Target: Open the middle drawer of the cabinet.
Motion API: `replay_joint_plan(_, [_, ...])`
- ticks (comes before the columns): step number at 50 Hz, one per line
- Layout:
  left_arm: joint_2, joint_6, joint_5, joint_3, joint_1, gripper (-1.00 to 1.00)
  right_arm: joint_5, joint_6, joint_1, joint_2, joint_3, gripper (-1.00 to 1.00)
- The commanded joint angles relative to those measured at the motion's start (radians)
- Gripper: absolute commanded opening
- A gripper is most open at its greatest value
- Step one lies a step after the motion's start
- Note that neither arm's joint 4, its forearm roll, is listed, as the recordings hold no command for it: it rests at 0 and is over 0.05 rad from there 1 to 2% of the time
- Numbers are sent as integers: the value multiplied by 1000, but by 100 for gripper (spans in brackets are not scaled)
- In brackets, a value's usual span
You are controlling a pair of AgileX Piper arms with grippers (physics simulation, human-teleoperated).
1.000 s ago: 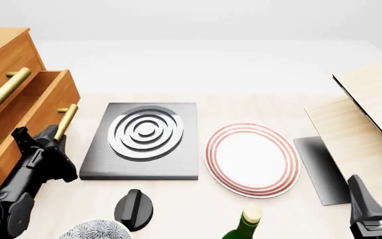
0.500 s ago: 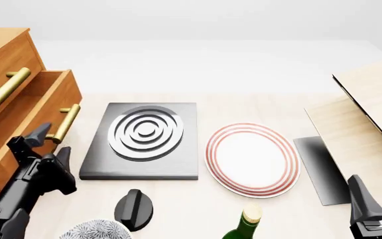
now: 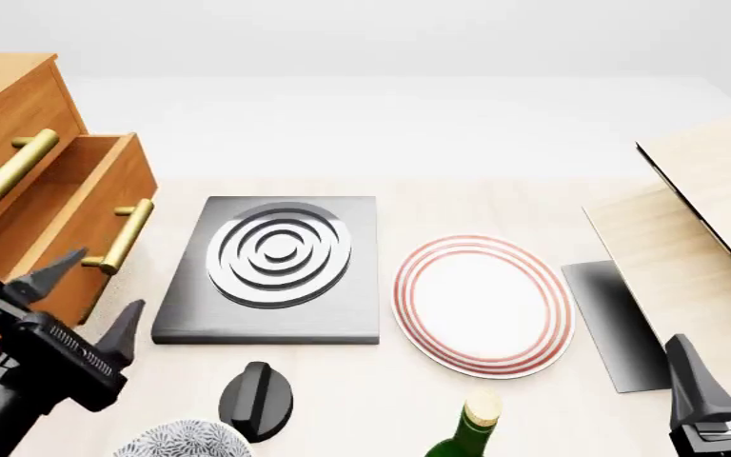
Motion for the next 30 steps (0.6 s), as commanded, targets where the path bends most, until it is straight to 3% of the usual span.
replay_joint_plan(1, [-253,-320,542,-202,-157,100,0,0,0,0,0,100])
replay_joint_plan(8, [-279,-533,760,-410,-214,100,0,0,0,0,0,100])
replay_joint_plan(15, [-296,-668,869,-534,-244,100,0,0,0,0,0,100])
replay_joint_plan(18, [-299,-693,888,-571,-208,100,0,0,0,0,0,100])
replay_joint_plan(23, [-262,-830,944,-652,-162,100,0,0,0,0,0,100])
replay_joint_plan(30, [-290,-879,1022,-700,-114,100,0,0,0,0,0,100])
